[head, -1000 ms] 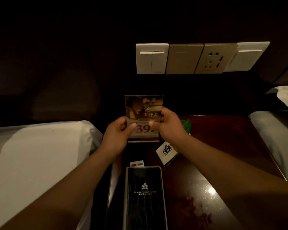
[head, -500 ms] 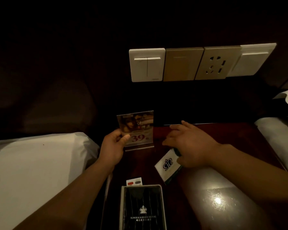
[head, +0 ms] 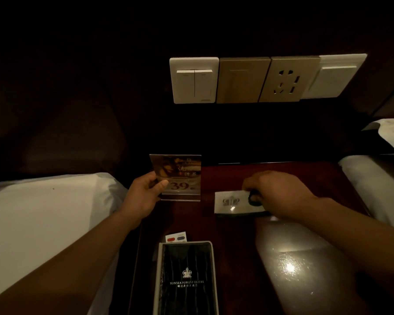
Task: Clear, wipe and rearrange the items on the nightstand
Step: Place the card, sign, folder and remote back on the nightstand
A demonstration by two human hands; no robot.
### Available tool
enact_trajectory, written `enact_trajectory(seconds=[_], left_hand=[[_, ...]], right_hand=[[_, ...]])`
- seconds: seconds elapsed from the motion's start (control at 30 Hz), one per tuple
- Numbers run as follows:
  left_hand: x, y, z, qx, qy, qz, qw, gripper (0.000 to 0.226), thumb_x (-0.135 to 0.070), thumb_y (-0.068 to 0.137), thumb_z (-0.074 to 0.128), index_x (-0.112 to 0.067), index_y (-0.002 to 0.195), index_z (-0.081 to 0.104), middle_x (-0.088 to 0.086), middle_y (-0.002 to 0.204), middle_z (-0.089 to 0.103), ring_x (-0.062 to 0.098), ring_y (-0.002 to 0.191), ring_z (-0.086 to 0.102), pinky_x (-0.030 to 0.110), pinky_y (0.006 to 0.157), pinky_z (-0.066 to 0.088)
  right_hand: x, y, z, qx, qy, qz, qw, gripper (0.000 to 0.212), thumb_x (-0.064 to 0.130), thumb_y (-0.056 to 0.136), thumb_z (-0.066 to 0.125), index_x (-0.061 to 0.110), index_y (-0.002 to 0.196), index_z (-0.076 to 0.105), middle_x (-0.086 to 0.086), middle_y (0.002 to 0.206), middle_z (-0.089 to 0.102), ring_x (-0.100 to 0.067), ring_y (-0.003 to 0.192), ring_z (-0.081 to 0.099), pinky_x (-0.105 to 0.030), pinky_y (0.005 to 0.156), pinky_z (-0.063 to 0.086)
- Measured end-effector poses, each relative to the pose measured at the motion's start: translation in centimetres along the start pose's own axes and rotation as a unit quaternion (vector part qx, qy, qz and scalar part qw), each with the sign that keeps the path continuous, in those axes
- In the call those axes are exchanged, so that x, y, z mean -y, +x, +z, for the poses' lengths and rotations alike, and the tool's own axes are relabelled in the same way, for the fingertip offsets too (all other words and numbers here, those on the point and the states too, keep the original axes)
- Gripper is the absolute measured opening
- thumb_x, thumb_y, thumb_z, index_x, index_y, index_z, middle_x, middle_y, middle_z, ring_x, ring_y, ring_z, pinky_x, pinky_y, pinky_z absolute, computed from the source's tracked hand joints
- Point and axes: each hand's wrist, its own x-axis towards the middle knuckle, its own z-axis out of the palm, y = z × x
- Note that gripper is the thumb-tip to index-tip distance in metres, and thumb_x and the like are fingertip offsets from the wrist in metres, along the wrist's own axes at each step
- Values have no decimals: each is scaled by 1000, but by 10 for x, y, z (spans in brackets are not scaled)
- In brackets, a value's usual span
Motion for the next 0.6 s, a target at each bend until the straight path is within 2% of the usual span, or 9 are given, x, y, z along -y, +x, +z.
enact_trajectory(seconds=[0.1,0.23,0.4,0.5,0.6], left_hand=[[1,-1,0,7,-7,-7,1000,21,-16,99,55,-32,91,66,-9,101,70,10,98,64,28,73,50],[3,-3,2,-6,-20,-12,1000,16,-16,99,55,-26,93,66,-4,104,71,15,100,65,36,83,53],[4,-6,5,-15,-19,-11,1000,16,-18,99,54,-28,94,65,-8,103,69,12,100,63,31,77,49],[4,-8,7,-21,-15,-13,1000,16,-18,99,54,-28,94,65,-9,104,69,9,98,63,28,74,48],[5,-9,9,-30,-16,-9,999,17,-18,99,54,-29,93,65,-12,101,70,3,96,63,20,72,47]], right_hand=[[-9,4,1,-41,19,43,998,19,26,92,60,28,111,63,-1,108,67,-19,93,63,-37,73,57],[-13,18,6,-67,15,64,996,24,24,96,56,26,120,59,-3,113,63,-20,104,54,-41,78,57],[-13,32,10,-81,-6,61,995,27,21,96,57,26,122,59,-7,113,63,-24,111,50,-45,82,55],[-11,38,10,-93,-32,43,994,31,26,94,60,29,125,59,-6,117,62,-24,115,49,-41,86,53],[-9,40,7,-93,-37,26,995,41,34,92,60,28,132,53,-1,126,60,-23,124,42,-40,96,45]])
